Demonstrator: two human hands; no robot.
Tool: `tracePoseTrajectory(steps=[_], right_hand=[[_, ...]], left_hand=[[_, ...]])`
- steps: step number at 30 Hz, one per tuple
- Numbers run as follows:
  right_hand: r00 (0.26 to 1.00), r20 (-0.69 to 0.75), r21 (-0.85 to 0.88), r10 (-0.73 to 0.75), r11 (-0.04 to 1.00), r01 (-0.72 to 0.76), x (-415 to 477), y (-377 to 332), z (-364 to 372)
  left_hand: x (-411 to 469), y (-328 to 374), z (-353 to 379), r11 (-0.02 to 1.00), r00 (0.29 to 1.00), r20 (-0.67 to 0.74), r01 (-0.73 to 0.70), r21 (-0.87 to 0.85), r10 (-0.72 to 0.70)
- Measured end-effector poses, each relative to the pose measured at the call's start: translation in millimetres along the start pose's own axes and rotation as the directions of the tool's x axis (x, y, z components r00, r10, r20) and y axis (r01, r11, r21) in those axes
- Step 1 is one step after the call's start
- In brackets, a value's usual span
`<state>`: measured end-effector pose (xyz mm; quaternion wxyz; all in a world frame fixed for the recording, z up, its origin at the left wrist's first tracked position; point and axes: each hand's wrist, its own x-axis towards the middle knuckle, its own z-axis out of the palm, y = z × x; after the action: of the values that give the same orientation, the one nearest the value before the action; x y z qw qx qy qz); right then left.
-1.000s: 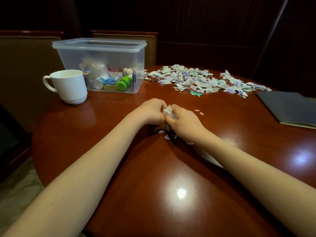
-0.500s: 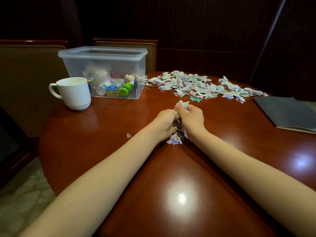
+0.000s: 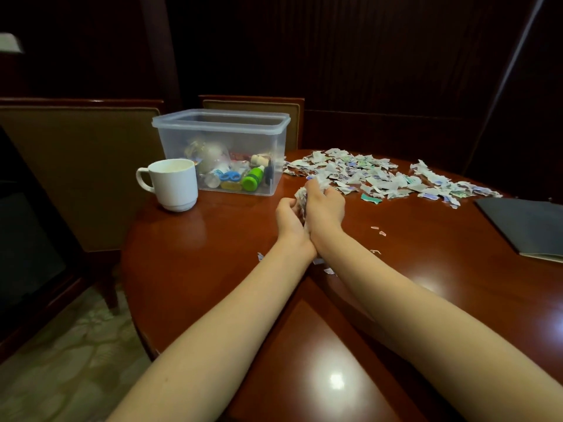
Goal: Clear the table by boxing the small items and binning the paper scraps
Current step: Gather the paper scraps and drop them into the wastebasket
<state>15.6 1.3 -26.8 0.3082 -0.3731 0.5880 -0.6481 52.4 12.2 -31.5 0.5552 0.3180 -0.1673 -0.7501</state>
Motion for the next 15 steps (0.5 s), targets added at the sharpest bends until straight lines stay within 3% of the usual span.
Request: tracePoseTrajectory(steps=[11, 15], right_hand=[[0.940, 0.264, -0.238, -0.217, 0.929, 0.282, -32.2, -20.9, 34.7], [0.923, 0.302, -0.225, -0.238, 0.923, 0.311, -47.0, -23.4, 56.9]], left_hand=[[2.9, 38.8, -25.9, 0.983, 0.995, 0.004, -0.094, -0.155, 0.096], [-14.1, 47.5, -28.2, 0.959, 0.964, -0.016, -0.265, -0.102, 0.265]])
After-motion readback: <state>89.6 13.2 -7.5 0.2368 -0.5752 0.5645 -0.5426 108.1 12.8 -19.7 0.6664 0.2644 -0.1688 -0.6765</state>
